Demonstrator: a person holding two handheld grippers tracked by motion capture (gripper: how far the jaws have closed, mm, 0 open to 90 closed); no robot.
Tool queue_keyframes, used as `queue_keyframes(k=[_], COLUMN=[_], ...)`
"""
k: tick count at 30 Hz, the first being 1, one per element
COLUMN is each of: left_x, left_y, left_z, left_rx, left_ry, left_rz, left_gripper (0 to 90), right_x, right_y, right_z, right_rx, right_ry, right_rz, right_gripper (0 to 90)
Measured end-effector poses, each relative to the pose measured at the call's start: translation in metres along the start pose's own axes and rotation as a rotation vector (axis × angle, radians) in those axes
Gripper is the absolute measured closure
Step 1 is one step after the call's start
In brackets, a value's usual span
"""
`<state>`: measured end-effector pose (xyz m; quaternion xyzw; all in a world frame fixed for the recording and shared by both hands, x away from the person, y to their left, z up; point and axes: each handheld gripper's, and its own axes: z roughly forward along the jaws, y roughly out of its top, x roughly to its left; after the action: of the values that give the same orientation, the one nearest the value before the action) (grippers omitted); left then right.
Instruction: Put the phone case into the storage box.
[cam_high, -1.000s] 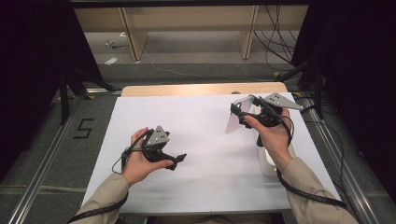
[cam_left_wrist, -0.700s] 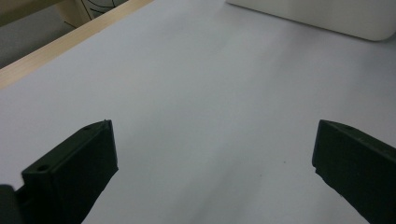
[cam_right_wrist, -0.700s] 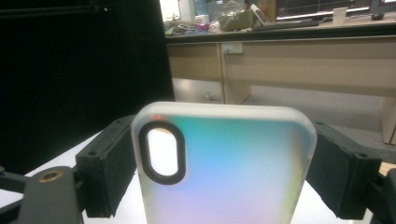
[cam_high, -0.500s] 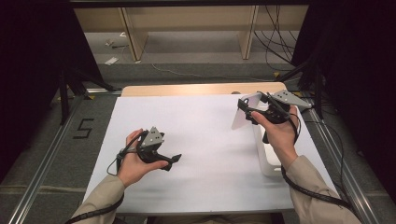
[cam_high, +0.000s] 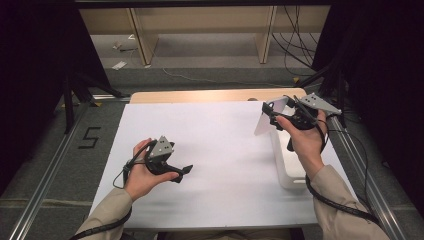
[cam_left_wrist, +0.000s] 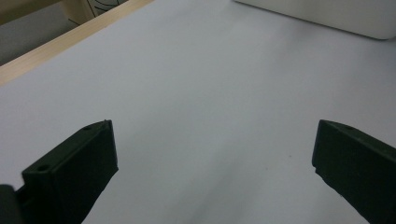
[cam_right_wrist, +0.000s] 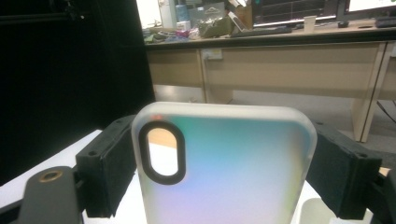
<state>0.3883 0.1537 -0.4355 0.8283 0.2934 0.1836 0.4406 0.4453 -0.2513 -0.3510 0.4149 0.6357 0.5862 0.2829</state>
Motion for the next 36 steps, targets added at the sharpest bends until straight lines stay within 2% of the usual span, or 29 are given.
queue_keyframes(k=[36], left_x=[0.000], left_y=[-0.001], left_z=[0.001], left_rx=[-0.008], left_ry=[0.003], left_rz=[-0.008], left_gripper=[0.0], right_x=[-0.034], right_y=[0.005], right_z=[-0.012], right_rx=[-0.016], right_ry=[-0.113], right_rz=[0.019], right_gripper=[18.0])
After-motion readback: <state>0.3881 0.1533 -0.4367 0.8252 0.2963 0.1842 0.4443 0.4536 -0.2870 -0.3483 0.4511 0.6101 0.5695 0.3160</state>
